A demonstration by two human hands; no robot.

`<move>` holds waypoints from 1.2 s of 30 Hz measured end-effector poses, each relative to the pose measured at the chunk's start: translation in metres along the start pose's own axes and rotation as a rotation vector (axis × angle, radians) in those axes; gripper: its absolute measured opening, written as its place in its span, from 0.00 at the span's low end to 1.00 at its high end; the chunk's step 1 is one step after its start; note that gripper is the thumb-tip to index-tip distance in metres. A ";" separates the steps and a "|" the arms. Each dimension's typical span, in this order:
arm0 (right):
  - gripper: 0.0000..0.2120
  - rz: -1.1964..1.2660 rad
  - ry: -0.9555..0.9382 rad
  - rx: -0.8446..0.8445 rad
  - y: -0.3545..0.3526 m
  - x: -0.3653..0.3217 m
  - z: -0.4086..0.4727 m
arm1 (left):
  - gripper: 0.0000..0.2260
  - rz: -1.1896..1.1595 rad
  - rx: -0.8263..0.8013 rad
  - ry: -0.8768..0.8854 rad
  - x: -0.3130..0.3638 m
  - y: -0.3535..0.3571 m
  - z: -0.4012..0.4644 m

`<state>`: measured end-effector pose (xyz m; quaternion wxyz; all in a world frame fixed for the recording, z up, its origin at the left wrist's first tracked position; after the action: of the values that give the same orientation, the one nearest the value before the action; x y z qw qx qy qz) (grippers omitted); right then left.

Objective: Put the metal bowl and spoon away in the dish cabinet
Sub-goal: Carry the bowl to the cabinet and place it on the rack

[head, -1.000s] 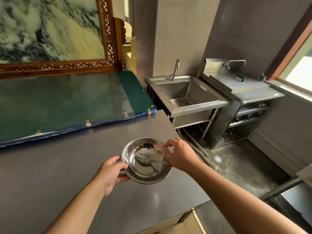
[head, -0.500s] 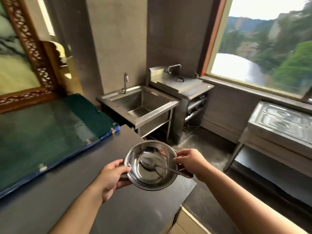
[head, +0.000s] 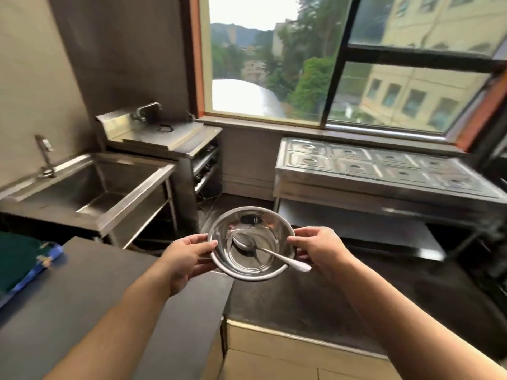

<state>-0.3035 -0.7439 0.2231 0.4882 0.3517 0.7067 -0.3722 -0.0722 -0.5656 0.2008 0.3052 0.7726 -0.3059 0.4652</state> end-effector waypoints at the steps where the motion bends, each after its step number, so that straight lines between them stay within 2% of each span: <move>1: 0.08 0.031 0.002 0.029 -0.017 0.001 0.000 | 0.07 0.010 -0.029 -0.003 0.002 0.016 0.005; 10: 0.08 0.221 -0.019 0.296 -0.215 0.025 -0.001 | 0.05 0.130 -0.323 -0.033 0.004 0.228 0.058; 14: 0.08 0.281 -0.022 0.361 -0.296 0.034 0.005 | 0.07 0.181 -0.406 -0.042 -0.002 0.319 0.077; 18: 0.06 0.322 -0.029 0.424 -0.384 0.039 0.018 | 0.05 0.154 -0.481 -0.079 -0.007 0.418 0.090; 25: 0.05 0.359 -0.045 0.476 -0.516 0.046 0.045 | 0.12 0.099 -0.611 -0.091 -0.023 0.567 0.112; 31: 0.11 0.418 -0.002 0.577 -0.609 0.067 0.074 | 0.18 0.069 -0.708 -0.164 -0.045 0.673 0.143; 33: 0.10 0.442 0.009 0.613 -0.640 0.077 0.088 | 0.22 0.085 -0.744 -0.185 -0.051 0.713 0.161; 36: 0.08 0.466 0.027 0.665 -0.682 0.090 0.109 | 0.22 0.095 -0.826 -0.216 -0.058 0.774 0.190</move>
<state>-0.8686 -1.1506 0.2348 0.4099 0.6460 0.4554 -0.4553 -0.5787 -1.1828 0.2208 0.5334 0.6149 -0.5319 0.2333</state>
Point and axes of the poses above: each hand's wrist, its own z-axis towards the middle knuckle, its own y-axis out of the palm, x = y × z, the point moved 9 cm from there along z, towards the middle knuckle, and after that the axes turned 1 degree about x, right-handed, at the moved point
